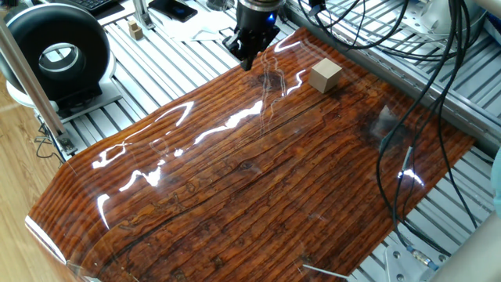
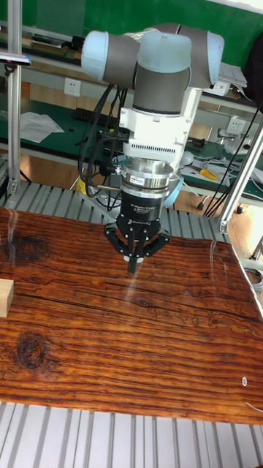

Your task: Use the gripper to push the small block from left to right

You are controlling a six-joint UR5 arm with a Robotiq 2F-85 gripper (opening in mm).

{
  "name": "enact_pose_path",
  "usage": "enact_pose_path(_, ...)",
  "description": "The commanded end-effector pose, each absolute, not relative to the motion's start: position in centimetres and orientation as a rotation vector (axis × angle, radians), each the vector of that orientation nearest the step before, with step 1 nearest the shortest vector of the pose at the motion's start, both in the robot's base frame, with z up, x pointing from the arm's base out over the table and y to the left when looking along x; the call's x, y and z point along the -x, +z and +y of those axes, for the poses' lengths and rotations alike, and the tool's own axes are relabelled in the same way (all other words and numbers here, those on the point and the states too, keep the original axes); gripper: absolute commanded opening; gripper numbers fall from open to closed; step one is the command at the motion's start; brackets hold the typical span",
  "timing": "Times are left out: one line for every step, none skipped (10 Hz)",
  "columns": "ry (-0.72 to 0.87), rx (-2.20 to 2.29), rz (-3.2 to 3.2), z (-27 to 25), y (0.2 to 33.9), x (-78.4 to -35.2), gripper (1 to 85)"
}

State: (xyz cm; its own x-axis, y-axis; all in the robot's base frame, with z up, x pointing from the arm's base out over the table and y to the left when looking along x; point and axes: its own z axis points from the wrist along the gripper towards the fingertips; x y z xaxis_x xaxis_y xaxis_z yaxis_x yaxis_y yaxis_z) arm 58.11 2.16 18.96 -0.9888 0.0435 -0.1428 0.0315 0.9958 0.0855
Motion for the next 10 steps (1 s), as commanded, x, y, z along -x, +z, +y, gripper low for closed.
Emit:
enact_pose_path(0.000, -0.045, 3.000, -0.1, 19.0, -58.0, 1.0)
enact_pose_path(-0.065, -0.058, 3.026, -1.2, 18.9, -57.3, 1.0)
enact_pose_path(-0.072, -0.054, 3.035, -1.3, 18.9, -57.0, 1.0)
enact_pose_path(-0.095, -0.098, 3.113, -1.6, 18.8, -54.9, 4.0)
enact_pose_path(-0.109, -0.057, 3.176, -1.8, 18.8, -53.3, 1.0)
enact_pose_path(-0.013, -0.088, 3.200, -1.2, 18.5, -52.8, 1.0)
enact_pose_path(-0.006, -0.090, 3.195, -2.4, 17.9, -52.8, 1.0)
enact_pose_path(0.003, -0.058, 3.189, -4.0, 17.1, -52.9, 1.0)
enact_pose_path(-0.004, -0.036, 3.188, -5.6, 16.4, -53.1, 1.0)
enact_pose_path(-0.028, 0.002, 3.185, -8.0, 15.7, -53.4, 1.0)
